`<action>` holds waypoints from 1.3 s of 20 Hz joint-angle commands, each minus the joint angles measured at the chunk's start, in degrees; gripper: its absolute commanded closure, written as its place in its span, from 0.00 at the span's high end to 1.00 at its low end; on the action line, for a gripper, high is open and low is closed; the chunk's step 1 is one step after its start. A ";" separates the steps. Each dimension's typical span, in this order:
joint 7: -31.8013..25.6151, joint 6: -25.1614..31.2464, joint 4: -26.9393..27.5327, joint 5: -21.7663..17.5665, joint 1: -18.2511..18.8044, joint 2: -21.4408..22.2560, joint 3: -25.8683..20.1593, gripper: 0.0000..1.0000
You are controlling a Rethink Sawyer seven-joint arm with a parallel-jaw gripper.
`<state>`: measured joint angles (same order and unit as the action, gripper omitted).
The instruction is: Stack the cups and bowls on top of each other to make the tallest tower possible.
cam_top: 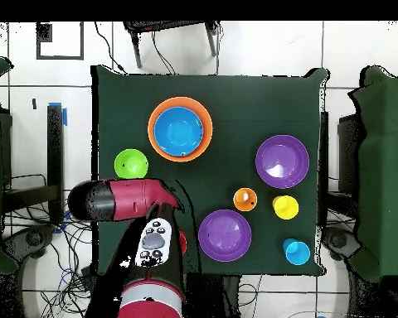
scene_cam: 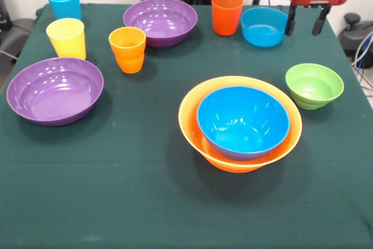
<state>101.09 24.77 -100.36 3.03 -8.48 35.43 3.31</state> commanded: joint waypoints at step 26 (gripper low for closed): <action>4.58 -14.10 -10.99 -3.77 6.42 -2.15 -7.67 1.00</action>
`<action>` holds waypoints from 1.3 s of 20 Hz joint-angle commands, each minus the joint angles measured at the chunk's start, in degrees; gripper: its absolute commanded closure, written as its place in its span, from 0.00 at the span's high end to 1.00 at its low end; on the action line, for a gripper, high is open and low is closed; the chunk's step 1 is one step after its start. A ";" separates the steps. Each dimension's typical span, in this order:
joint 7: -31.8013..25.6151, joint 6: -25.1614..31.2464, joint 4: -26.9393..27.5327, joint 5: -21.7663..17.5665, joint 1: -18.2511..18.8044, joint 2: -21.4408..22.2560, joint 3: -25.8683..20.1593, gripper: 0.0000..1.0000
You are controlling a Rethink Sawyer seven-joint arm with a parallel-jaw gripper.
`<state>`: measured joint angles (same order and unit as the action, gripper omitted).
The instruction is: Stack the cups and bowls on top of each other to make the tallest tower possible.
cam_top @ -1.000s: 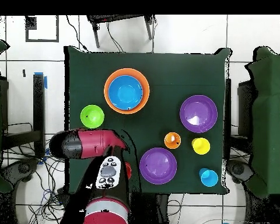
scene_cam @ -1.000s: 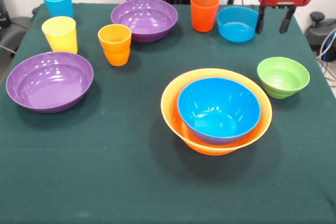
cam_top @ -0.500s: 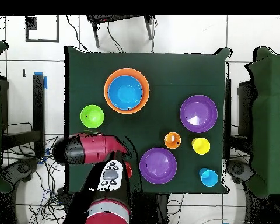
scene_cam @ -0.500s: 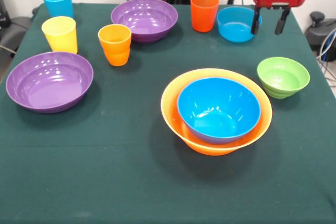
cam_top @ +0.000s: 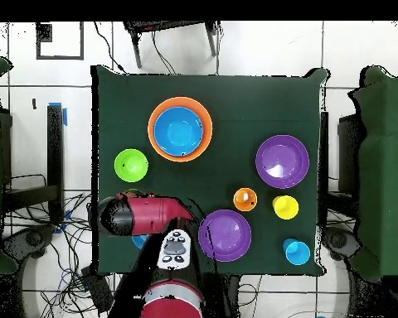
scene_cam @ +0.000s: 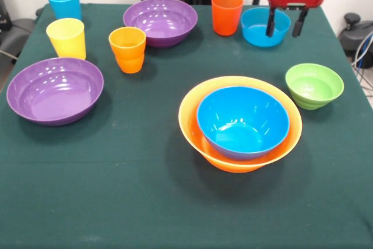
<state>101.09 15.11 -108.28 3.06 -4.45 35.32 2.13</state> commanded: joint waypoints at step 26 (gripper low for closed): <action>5.87 -4.45 -2.75 -3.13 -0.01 -2.69 -2.99 1.00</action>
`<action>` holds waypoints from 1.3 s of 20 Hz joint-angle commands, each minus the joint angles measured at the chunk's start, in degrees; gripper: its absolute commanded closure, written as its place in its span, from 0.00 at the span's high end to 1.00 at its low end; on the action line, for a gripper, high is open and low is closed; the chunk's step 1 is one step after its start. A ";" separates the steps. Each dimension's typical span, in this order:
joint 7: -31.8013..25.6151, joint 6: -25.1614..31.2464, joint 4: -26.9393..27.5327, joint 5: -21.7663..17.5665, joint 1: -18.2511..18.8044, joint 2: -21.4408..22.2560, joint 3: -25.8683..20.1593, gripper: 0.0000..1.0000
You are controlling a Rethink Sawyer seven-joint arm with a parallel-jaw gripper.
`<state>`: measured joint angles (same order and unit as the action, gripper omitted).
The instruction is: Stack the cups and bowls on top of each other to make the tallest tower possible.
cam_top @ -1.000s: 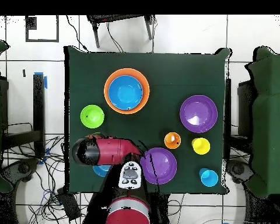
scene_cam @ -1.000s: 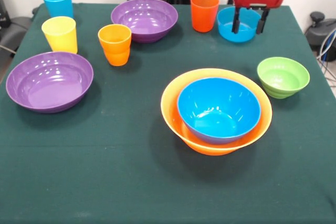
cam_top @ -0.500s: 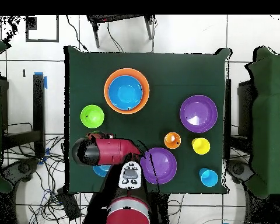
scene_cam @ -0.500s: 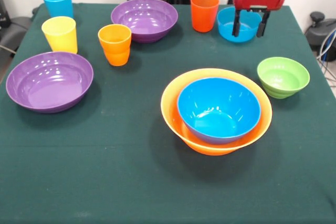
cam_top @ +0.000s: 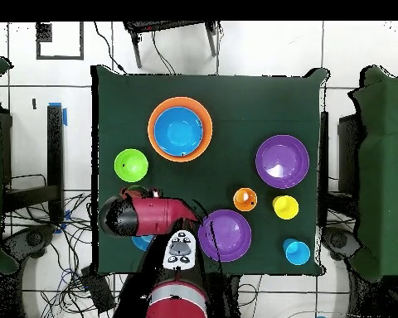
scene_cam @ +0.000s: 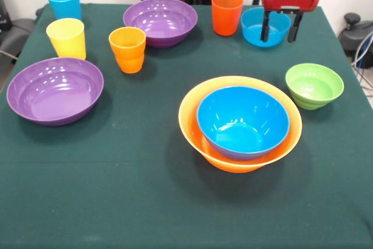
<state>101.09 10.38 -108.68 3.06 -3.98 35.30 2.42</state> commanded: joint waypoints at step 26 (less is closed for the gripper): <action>6.86 4.71 -8.22 -1.96 -1.10 2.96 -3.19 1.00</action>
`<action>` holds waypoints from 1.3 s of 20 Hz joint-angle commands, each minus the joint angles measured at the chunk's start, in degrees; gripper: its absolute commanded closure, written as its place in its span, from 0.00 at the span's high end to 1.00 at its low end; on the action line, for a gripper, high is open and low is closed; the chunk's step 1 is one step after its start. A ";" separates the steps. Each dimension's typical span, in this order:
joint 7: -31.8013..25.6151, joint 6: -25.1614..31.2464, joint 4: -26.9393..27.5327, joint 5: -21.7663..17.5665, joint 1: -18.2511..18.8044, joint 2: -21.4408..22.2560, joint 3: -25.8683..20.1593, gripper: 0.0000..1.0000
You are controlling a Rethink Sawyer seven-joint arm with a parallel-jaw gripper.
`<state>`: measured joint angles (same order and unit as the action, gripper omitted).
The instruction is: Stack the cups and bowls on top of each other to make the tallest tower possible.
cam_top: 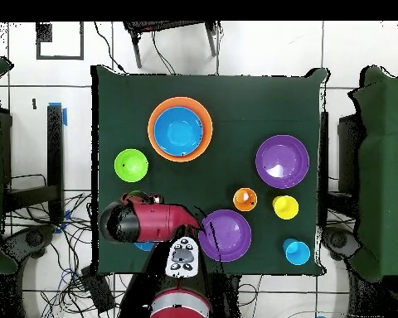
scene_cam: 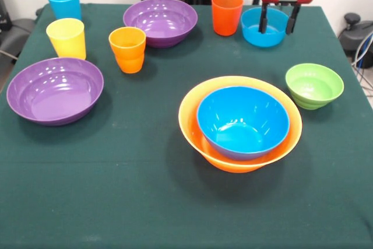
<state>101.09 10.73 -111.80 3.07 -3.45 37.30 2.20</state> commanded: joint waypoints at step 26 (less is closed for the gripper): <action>11.59 4.36 -6.50 2.66 -10.64 1.79 1.06 1.00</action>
<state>101.10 13.45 -115.35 3.58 -14.34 40.27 7.44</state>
